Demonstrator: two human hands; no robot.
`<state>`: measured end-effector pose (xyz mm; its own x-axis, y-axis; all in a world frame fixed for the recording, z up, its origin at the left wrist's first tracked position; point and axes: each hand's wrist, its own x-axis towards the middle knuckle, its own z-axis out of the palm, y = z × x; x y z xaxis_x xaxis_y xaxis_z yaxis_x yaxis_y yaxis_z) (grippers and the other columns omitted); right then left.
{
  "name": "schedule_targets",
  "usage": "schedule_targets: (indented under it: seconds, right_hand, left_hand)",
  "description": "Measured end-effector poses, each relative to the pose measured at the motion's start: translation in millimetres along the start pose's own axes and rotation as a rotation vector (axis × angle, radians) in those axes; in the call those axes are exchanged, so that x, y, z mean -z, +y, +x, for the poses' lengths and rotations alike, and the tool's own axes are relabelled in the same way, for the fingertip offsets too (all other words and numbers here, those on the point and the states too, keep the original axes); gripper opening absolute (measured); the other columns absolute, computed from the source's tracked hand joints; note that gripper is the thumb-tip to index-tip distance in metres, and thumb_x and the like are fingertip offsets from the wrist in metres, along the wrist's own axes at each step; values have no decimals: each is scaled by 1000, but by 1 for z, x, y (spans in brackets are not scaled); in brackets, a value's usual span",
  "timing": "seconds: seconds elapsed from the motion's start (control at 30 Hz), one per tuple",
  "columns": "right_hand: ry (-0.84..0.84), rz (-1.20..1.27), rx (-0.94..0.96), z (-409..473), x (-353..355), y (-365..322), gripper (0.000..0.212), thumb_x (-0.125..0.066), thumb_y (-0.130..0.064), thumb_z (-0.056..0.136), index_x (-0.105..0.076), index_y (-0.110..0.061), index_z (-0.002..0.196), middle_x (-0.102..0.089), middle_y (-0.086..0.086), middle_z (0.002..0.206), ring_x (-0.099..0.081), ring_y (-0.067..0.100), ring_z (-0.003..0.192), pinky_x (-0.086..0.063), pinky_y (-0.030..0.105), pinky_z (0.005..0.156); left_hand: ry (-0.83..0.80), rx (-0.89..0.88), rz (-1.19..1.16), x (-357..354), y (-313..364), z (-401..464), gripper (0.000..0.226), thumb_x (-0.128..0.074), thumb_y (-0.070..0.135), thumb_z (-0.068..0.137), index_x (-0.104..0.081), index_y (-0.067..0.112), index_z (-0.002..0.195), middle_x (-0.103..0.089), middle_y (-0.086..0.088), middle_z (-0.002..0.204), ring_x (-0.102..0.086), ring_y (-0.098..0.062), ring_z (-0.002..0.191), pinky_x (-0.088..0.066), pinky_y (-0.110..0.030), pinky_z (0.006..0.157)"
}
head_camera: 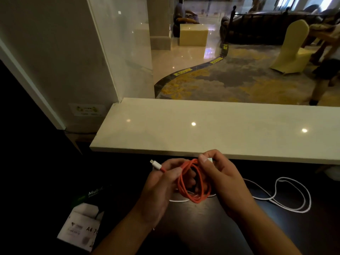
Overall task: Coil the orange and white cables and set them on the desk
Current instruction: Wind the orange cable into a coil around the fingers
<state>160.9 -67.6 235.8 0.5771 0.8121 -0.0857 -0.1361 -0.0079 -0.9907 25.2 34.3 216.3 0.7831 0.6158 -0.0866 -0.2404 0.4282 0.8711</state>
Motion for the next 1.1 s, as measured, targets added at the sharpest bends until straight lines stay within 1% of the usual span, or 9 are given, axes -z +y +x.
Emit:
schedule_targets:
  seconds: [0.1,0.2,0.33,0.43,0.53,0.73,0.93,1.03,1.1]
  right_hand:
    - [69,-18,88,-6,-1,1,44,-72,-40,92,-53,-1,97,-56,24,73,-50,27,65,-43,40,60]
    - [76,-34,88,-11,0,5,35,-64,-28,94,-51,4,98,-52,37,77,-50,28,68,-42,43,63]
    - [-18,36,-1,-12,7,10,21,-72,-17,91,-59,-9,105,-65,15,81,-62,27,73,-52,38,67]
    - [-112,-65,-34,-12,10,14,24,-70,-3,90,-63,-4,114,-72,11,84,-70,18,76,-58,26,68]
    - [-107,-171,-7,-13,10,19,9,-68,0,91,-66,1,100,-72,18,82,-69,21,76,-57,30,71]
    - [-74,-93,-29,-16,13,27,4,-64,0,95,-65,-4,95,-72,17,80,-70,27,73,-59,39,71]
    - [-137,-115,-47,-23,14,30,11,-66,-4,94,-65,0,104,-72,16,78,-69,25,72,-57,37,71]
    - [-253,-193,-86,-26,9,28,23,-72,-17,89,-68,-4,107,-74,8,78,-70,18,73,-56,26,68]
    - [-274,-218,-100,-26,5,28,19,-70,-17,91,-68,-4,105,-74,5,77,-71,14,69,-51,19,61]
  left_hand:
    - [-19,-24,100,3,0,-4,39,-67,21,84,-65,6,120,-72,-23,105,-71,-33,95,-56,-41,87]
    - [-49,-14,192,4,1,-6,33,-58,9,88,-62,6,121,-74,-20,99,-72,-35,86,-58,-41,82]
    - [-62,18,149,7,4,-4,34,-55,5,86,-59,4,120,-73,-18,91,-71,-31,79,-58,-37,75]
    - [-56,65,133,6,3,-3,38,-59,4,83,-57,7,121,-73,-15,90,-70,-26,80,-58,-33,75]
    - [-33,93,173,6,-3,-4,40,-63,7,82,-57,7,122,-70,-11,82,-68,-21,76,-55,-34,76]
    - [-28,119,162,13,-10,-14,51,-78,26,75,-63,10,120,-71,-12,97,-70,-22,94,-55,-34,85]
    - [6,127,212,22,-14,-22,41,-72,13,81,-61,9,120,-74,-12,90,-72,-23,90,-55,-35,82]
    - [-4,106,274,24,-15,-26,30,-64,-1,91,-61,11,119,-75,-8,86,-73,-20,84,-56,-30,77]
    - [-32,73,324,24,-16,-27,27,-65,1,91,-63,14,115,-75,-5,86,-73,-17,84,-55,-27,76]
